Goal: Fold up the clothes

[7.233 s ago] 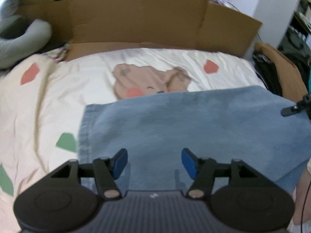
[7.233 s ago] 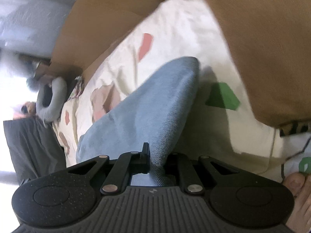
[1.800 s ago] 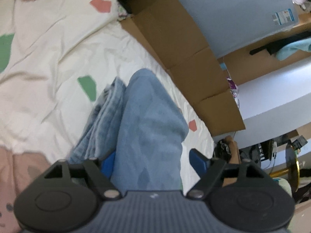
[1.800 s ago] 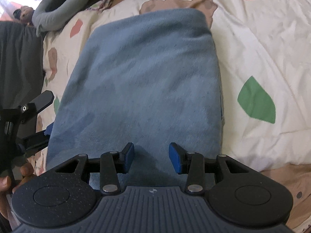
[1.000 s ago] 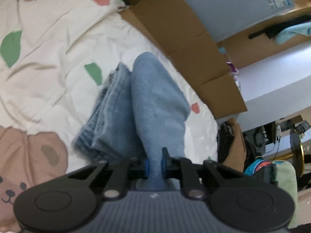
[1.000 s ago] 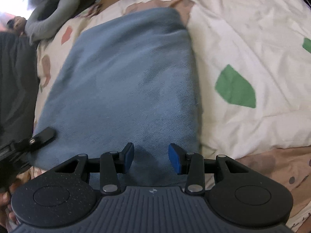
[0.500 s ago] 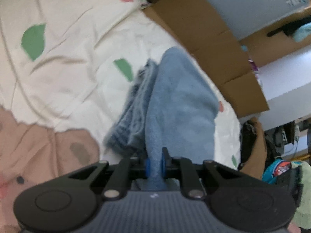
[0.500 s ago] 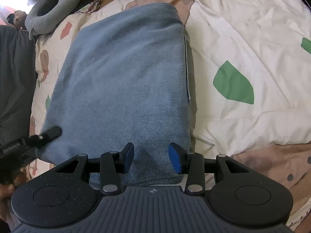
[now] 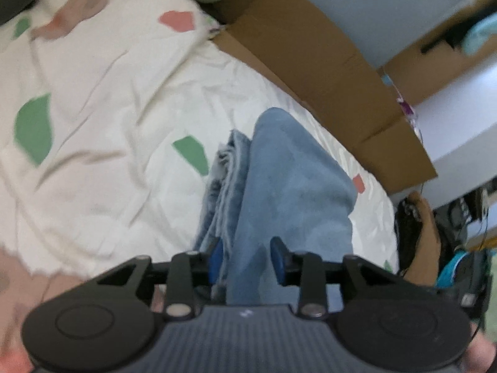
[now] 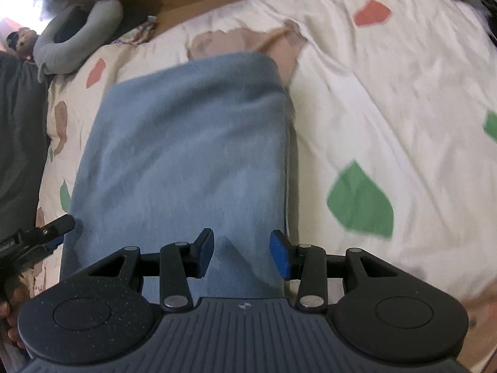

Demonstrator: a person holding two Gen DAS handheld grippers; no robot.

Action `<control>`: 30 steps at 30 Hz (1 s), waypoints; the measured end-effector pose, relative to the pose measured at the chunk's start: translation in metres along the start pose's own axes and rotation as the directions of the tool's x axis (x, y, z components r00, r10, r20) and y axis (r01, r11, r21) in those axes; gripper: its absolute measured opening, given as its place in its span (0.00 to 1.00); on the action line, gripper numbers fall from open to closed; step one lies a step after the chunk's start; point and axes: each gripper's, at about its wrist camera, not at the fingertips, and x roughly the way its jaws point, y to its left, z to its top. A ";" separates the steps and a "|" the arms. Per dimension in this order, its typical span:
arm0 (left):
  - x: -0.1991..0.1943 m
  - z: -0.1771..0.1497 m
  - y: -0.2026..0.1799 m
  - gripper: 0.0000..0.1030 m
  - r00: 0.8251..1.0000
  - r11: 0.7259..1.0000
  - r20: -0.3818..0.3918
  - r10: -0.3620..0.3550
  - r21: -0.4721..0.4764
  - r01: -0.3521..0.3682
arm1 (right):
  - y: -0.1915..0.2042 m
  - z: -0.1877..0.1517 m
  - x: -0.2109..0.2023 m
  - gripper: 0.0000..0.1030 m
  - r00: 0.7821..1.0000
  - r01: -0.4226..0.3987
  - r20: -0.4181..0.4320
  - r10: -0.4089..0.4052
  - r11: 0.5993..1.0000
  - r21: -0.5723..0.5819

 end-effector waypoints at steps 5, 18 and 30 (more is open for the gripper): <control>0.012 0.013 -0.006 0.34 1.000 0.998 0.011 -0.017 0.057 0.016 | 0.002 0.018 0.008 0.46 0.999 0.018 0.026 -0.018 1.000 -0.014; 0.050 0.040 -0.002 0.32 0.999 0.996 0.006 -0.048 0.081 0.047 | -0.010 0.061 0.022 0.33 0.993 -0.001 0.117 -0.005 0.998 0.057; 0.089 0.076 -0.010 0.36 0.999 0.993 -0.015 -0.049 0.107 0.050 | -0.019 0.093 0.039 0.32 0.984 -0.027 0.178 0.010 0.995 0.091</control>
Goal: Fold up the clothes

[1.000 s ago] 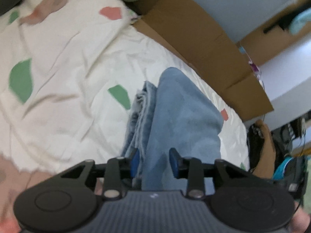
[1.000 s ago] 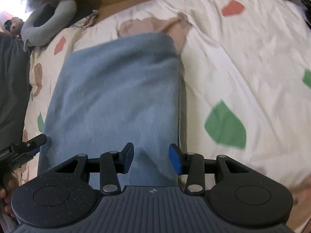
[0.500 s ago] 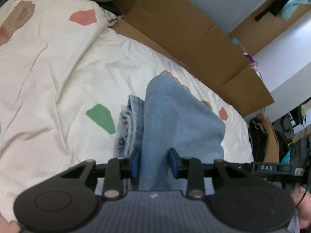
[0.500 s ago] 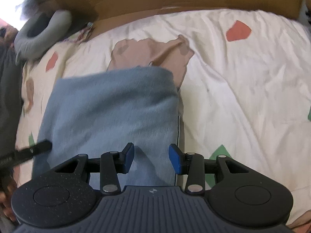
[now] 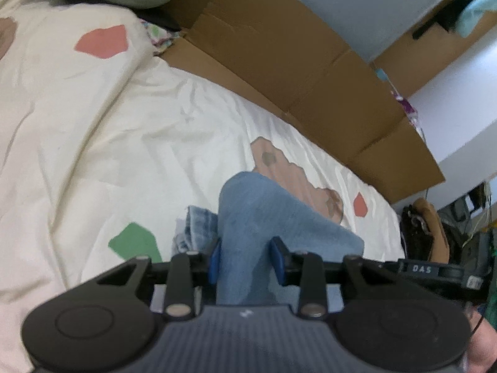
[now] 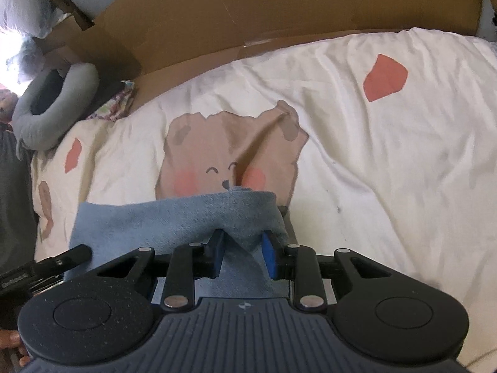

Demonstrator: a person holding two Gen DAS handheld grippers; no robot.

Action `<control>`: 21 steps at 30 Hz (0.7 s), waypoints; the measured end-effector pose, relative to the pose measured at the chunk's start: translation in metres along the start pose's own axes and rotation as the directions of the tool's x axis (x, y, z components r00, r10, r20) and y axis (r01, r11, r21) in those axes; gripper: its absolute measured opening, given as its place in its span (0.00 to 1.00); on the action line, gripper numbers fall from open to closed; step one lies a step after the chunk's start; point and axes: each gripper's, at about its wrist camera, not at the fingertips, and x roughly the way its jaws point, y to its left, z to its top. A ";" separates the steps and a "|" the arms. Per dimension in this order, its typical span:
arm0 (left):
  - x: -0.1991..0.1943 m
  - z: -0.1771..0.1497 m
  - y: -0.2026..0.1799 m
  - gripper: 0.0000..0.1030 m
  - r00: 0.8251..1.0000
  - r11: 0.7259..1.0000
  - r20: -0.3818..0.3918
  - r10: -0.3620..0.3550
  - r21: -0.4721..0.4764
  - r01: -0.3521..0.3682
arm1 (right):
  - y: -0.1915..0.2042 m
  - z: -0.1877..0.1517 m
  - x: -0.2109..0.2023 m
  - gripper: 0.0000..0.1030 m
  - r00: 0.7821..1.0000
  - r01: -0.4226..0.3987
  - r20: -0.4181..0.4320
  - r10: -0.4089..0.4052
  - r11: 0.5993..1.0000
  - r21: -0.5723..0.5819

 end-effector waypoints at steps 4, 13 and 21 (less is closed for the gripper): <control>0.002 0.002 0.001 0.23 1.000 1.000 0.008 0.005 0.004 -0.005 | 0.002 -0.001 0.003 0.31 1.000 -0.006 0.015 0.007 1.000 -0.030; -0.010 -0.009 0.011 0.08 0.998 0.999 0.048 0.032 -0.033 -0.031 | 0.011 -0.010 -0.002 0.31 0.997 -0.028 0.068 0.030 0.999 -0.031; -0.015 -0.012 0.018 0.08 0.998 0.998 0.055 0.044 -0.042 -0.042 | 0.017 -0.009 0.001 0.31 0.995 -0.041 0.085 0.043 0.999 -0.031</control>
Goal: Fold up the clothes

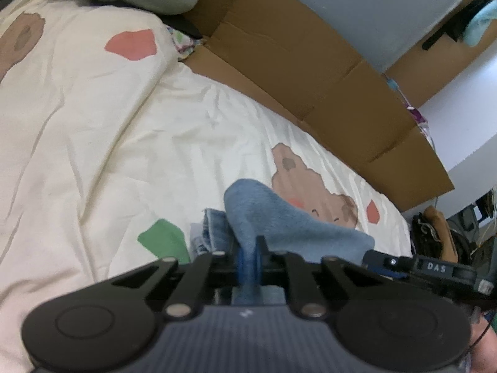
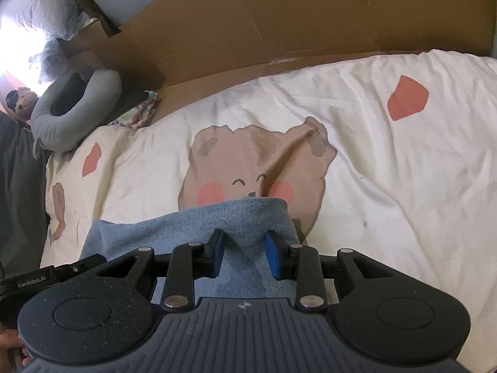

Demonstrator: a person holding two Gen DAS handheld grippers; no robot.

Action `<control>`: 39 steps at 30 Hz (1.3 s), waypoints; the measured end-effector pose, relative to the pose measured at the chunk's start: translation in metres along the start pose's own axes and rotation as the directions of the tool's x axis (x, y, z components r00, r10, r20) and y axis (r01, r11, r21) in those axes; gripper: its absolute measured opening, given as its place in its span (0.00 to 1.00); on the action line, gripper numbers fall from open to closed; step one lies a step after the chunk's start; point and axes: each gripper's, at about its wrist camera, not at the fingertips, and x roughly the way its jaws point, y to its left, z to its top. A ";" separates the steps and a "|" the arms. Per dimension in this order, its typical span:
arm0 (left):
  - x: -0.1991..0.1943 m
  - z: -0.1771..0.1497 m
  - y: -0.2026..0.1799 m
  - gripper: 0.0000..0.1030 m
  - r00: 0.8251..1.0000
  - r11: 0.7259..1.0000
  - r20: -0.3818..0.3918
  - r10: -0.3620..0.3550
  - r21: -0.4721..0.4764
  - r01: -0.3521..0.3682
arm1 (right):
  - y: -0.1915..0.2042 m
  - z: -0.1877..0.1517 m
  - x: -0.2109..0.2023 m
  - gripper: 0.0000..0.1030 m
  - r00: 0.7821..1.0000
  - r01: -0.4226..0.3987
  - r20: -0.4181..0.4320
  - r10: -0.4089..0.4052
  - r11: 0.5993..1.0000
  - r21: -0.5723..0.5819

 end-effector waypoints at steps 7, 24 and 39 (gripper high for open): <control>0.000 -0.003 -0.005 0.18 1.000 0.999 0.001 0.029 0.021 -0.029 | -0.001 0.008 0.028 0.32 0.992 0.043 -0.116 -0.041 0.999 0.016; -0.041 -0.057 0.000 0.55 0.992 0.994 -0.070 0.109 0.014 -0.108 | -0.033 0.030 0.018 0.40 0.952 -0.092 -0.297 0.067 0.993 -0.072; -0.029 -0.068 0.019 0.64 0.991 0.997 -0.122 0.056 -0.054 -0.063 | -0.065 -0.034 0.018 0.58 0.906 -0.187 -0.363 0.216 0.976 0.115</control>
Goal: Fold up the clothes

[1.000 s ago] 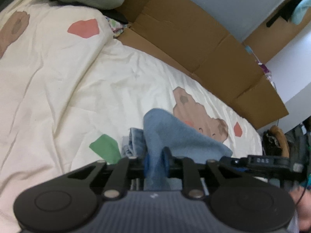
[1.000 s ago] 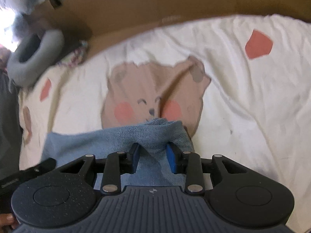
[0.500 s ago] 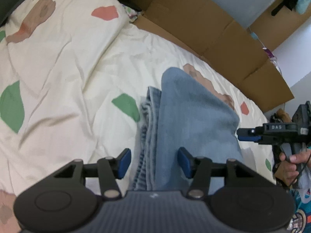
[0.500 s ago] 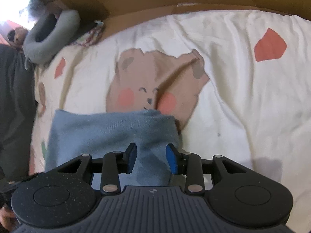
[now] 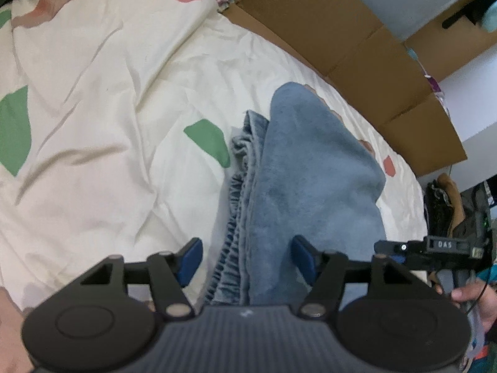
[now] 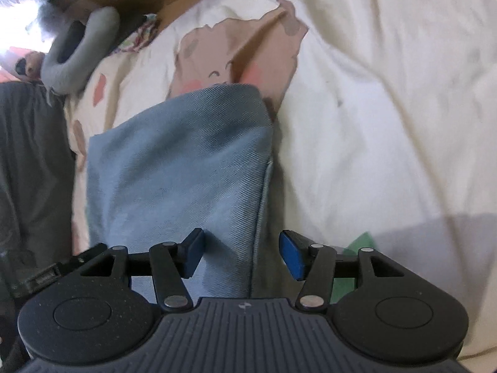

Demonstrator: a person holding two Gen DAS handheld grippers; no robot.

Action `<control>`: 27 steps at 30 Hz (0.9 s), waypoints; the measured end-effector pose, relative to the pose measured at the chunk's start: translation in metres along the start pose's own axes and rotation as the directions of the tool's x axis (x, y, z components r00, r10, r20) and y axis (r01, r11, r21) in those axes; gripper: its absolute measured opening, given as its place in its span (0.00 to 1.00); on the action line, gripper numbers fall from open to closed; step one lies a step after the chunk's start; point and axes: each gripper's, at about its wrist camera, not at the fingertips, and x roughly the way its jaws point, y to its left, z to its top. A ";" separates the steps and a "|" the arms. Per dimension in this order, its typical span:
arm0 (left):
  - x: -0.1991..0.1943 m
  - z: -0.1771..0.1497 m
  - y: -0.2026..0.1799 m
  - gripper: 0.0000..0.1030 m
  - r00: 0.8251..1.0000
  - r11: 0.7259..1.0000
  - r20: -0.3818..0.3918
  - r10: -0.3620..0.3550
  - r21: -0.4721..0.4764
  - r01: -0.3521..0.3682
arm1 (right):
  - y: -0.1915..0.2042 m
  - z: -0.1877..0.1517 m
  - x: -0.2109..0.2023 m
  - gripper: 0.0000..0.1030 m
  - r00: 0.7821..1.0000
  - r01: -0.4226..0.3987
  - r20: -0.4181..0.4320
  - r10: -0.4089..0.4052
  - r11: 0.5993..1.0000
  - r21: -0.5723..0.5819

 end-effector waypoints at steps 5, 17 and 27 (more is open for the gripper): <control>0.000 0.000 0.002 0.64 1.000 1.000 -0.001 -0.013 -0.010 0.013 | 0.005 0.000 0.007 0.56 1.000 -0.024 -0.013 0.025 0.999 0.041; 0.004 0.000 0.009 0.62 0.999 0.998 -0.007 -0.048 -0.038 0.048 | 0.000 0.004 0.000 0.43 0.994 -0.089 -0.054 0.093 0.994 0.068; 0.012 0.001 0.015 0.62 0.995 0.993 -0.029 -0.100 -0.068 0.098 | -0.009 -0.010 0.018 0.48 0.989 -0.139 -0.023 0.143 0.983 0.124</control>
